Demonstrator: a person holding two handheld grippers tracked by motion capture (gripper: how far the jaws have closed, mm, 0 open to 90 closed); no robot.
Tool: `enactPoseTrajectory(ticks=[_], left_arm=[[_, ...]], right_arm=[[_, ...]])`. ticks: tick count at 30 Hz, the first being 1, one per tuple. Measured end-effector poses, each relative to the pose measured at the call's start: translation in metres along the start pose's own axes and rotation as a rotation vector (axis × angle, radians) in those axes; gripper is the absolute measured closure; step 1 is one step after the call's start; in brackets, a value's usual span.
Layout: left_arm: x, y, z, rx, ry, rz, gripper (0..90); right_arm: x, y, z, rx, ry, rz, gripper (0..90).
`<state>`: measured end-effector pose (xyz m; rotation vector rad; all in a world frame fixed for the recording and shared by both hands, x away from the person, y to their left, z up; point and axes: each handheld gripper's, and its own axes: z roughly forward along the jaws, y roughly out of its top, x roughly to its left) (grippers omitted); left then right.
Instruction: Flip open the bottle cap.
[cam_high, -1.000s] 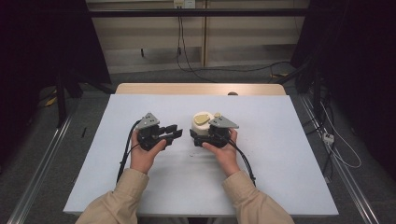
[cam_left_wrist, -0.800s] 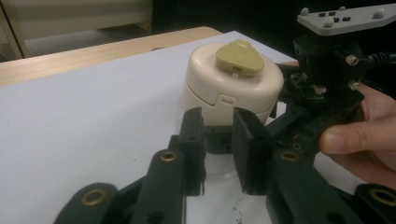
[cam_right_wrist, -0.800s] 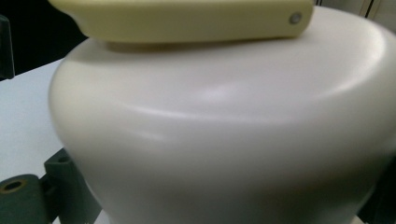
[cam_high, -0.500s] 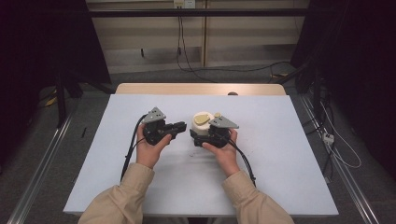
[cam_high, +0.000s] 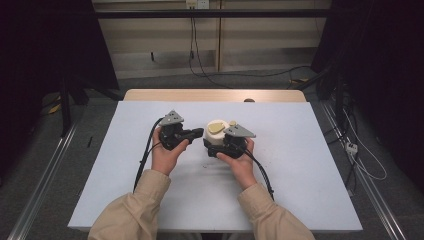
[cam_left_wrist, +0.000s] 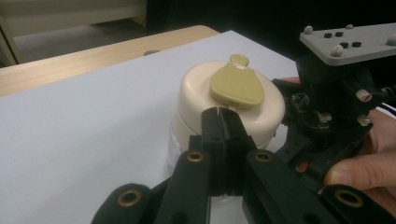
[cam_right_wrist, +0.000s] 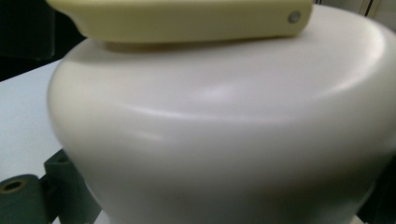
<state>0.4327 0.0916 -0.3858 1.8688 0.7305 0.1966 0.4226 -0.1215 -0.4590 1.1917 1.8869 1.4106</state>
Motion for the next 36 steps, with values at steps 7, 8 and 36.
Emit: enactPoseTrajectory(ticks=[7, 8, 36], left_arm=[[-0.0018, 0.0035, 0.0056, 0.021, 0.002, 0.009, 90.0], [-0.0024, 0.0039, 0.0060, 0.022, 0.003, 0.008, 90.0], [-0.0048, 0.0079, 0.0101, 0.035, 0.005, 0.008, 90.0]], right_arm=[[0.0001, 0.0000, -0.0001, 0.001, -0.001, 0.001, 5.6], [0.0001, 0.0000, 0.0000, 0.000, -0.001, 0.001, 5.6], [0.0003, -0.0001, -0.0002, 0.002, -0.003, 0.004, 5.5]])
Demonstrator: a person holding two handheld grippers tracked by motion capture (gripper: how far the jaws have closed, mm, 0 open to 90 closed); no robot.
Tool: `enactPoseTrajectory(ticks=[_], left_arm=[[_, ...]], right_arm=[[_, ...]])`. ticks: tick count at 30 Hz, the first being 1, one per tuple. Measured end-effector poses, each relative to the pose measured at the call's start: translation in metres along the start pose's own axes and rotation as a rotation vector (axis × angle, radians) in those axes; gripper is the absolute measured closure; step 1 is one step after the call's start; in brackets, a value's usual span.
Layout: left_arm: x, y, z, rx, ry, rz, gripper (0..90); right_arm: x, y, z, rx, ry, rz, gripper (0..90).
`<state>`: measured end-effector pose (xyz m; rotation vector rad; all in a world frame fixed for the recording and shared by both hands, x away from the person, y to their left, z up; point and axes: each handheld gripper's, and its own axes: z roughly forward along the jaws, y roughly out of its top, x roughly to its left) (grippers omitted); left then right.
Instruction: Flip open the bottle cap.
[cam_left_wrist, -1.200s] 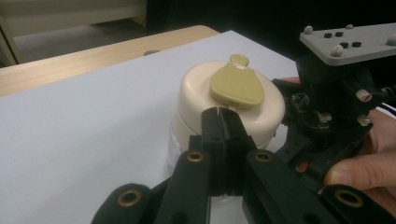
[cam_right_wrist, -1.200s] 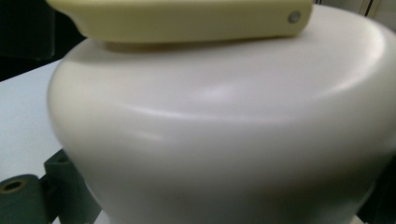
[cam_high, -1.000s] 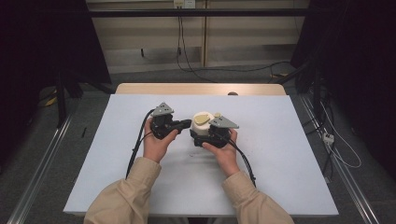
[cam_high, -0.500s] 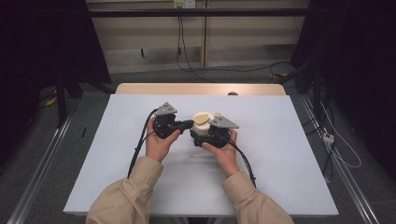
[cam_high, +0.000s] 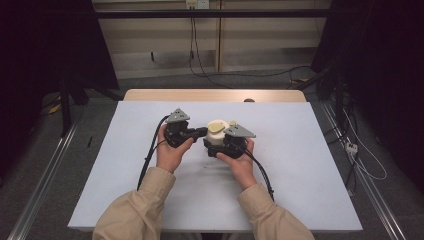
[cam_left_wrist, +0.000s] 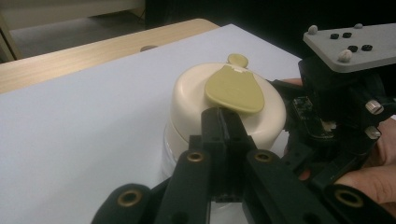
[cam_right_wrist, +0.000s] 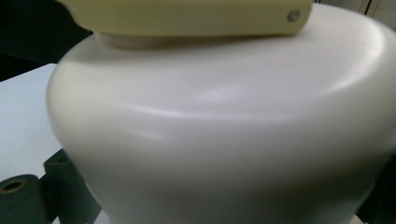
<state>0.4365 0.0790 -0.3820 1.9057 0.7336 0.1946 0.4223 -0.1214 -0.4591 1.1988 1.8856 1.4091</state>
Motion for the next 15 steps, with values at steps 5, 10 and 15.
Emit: enactPoseTrajectory(ticks=[5, 10, 15], left_arm=[[-0.002, 0.004, 0.000, -0.003, -0.005, 0.007, 90.0], [-0.007, 0.009, 0.002, 0.003, -0.006, 0.024, 90.0], [-0.008, 0.012, 0.003, -0.004, -0.008, 0.023, 90.0]], right_arm=[[0.000, 0.000, 0.000, 0.000, 0.001, -0.001, 5.5], [0.000, 0.000, 0.000, -0.001, 0.000, -0.001, 5.5], [0.000, 0.000, 0.000, 0.001, -0.001, 0.002, 5.5]])
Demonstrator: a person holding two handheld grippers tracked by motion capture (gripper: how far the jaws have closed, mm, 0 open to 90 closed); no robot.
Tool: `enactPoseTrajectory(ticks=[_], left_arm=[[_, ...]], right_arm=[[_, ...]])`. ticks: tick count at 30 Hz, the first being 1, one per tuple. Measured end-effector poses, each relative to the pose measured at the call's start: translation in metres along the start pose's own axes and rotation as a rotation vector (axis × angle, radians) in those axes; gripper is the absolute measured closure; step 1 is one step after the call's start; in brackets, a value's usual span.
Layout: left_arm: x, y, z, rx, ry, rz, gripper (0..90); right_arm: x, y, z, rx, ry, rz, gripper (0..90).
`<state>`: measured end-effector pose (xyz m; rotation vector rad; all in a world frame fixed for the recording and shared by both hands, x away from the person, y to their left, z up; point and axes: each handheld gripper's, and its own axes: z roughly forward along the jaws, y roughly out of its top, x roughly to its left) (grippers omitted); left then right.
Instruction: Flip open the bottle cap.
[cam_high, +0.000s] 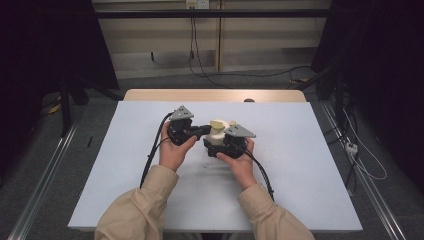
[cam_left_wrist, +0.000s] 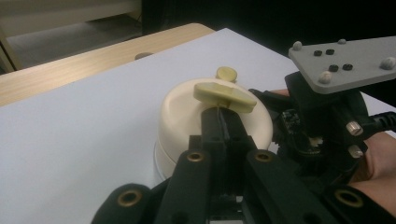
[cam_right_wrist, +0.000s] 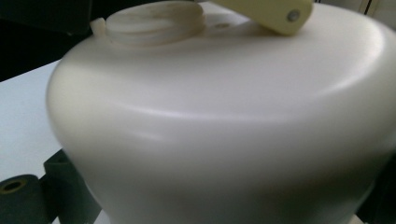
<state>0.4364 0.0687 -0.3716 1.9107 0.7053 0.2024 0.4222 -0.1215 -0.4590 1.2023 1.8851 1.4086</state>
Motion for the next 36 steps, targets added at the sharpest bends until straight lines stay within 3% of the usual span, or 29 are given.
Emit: enactPoseTrajectory(ticks=[36], left_arm=[[-0.0070, 0.0103, 0.0095, -0.006, -0.014, 0.006, 90.0]], right_arm=[[-0.0004, 0.0023, -0.0043, 0.013, 0.001, 0.008, 5.1]])
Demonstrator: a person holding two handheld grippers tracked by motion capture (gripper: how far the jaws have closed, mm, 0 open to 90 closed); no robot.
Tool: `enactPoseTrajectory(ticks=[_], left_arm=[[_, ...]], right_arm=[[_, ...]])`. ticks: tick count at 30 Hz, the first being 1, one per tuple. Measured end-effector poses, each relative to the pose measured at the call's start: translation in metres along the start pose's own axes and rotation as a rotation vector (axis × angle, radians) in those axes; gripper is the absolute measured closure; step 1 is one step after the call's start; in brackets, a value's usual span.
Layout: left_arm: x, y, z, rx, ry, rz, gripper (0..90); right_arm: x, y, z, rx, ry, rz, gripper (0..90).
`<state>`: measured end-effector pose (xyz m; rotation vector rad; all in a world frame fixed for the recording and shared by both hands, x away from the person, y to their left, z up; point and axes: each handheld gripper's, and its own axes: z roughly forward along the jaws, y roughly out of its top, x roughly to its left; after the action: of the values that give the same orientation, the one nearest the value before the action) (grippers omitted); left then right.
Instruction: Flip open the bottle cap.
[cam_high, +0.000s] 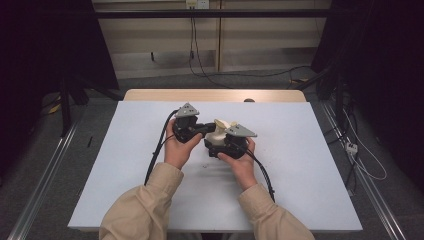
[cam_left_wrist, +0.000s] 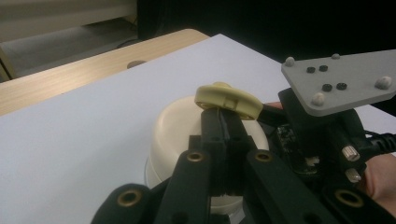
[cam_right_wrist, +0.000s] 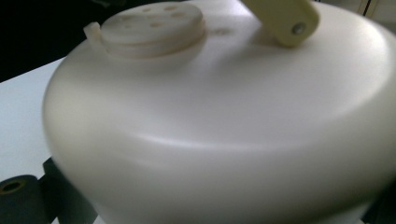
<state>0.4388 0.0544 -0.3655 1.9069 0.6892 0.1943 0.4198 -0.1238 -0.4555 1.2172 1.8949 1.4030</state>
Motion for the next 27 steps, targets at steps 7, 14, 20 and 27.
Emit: enactPoseTrajectory(ticks=[7, 14, 20, 27], left_arm=[[0.000, 0.001, 0.002, -0.001, -0.002, -0.003, 90.0], [-0.001, 0.002, 0.004, -0.003, -0.006, -0.006, 90.0], [-0.003, 0.004, 0.008, 0.000, -0.013, -0.001, 89.8], [-0.005, 0.007, 0.011, -0.003, -0.018, 0.008, 89.8]], right_arm=[[0.000, 0.001, -0.002, 0.008, 0.002, 0.000, 5.0], [0.000, 0.001, -0.003, 0.007, 0.002, -0.002, 5.0], [0.000, 0.001, -0.006, 0.008, 0.006, -0.003, 4.9], [0.000, 0.000, -0.009, 0.001, 0.010, -0.001, 4.6]])
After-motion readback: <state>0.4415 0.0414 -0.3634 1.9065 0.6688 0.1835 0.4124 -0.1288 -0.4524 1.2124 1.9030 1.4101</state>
